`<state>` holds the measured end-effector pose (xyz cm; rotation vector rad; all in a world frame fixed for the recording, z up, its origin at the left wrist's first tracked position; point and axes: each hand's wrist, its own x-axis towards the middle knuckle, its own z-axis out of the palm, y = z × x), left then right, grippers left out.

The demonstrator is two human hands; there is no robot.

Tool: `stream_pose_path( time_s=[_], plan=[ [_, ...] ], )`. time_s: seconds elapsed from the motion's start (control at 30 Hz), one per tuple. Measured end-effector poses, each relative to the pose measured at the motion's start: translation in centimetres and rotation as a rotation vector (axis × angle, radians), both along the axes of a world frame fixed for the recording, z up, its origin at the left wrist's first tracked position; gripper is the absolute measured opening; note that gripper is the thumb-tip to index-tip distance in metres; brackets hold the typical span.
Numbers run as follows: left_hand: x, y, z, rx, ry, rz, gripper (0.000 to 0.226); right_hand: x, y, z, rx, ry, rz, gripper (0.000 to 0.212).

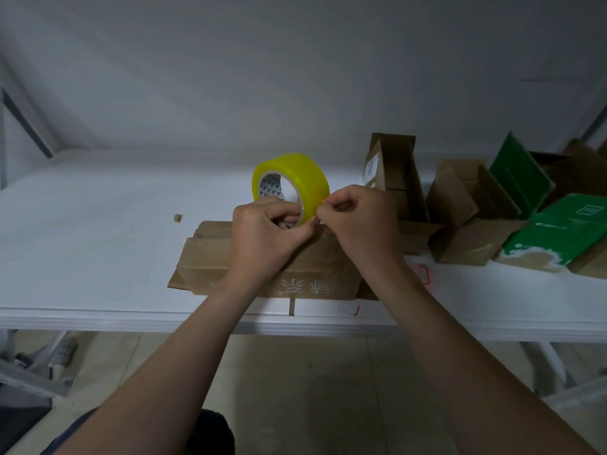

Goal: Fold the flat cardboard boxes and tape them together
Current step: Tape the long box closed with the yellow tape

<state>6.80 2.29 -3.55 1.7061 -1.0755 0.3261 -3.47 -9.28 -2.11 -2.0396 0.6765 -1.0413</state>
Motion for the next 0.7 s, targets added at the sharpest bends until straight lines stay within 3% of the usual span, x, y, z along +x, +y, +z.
stream_pose_path(
  time_s=[0.2, 0.33, 0.47, 0.57, 0.7],
  plan=[
    [-0.5, -0.3, 0.1, -0.03, 0.016, 0.004, 0.031, 0.3, 0.4, -0.8, 0.062, -0.036, -0.054, 0.003],
    [0.1, -0.3, -0.1, 0.059, 0.17, -0.06, 0.015, -0.2, 0.3, -0.8, -0.152, -0.077, 0.033, 0.004],
    [0.4, -0.1, 0.3, 0.114, 0.271, -0.222, 0.018, -0.6, 0.2, -0.5, -0.352, -0.09, 0.092, 0.003],
    [0.3, 0.6, 0.8, 0.086, 0.461, -0.345, 0.016, -0.6, 0.0, -0.3, -0.448, -0.086, 0.131, 0.003],
    [0.6, 0.5, 0.9, -0.028, 0.522, -0.422, 0.026, -0.6, -0.4, -0.2, -0.46, -0.07, 0.131, 0.003]
  ],
)
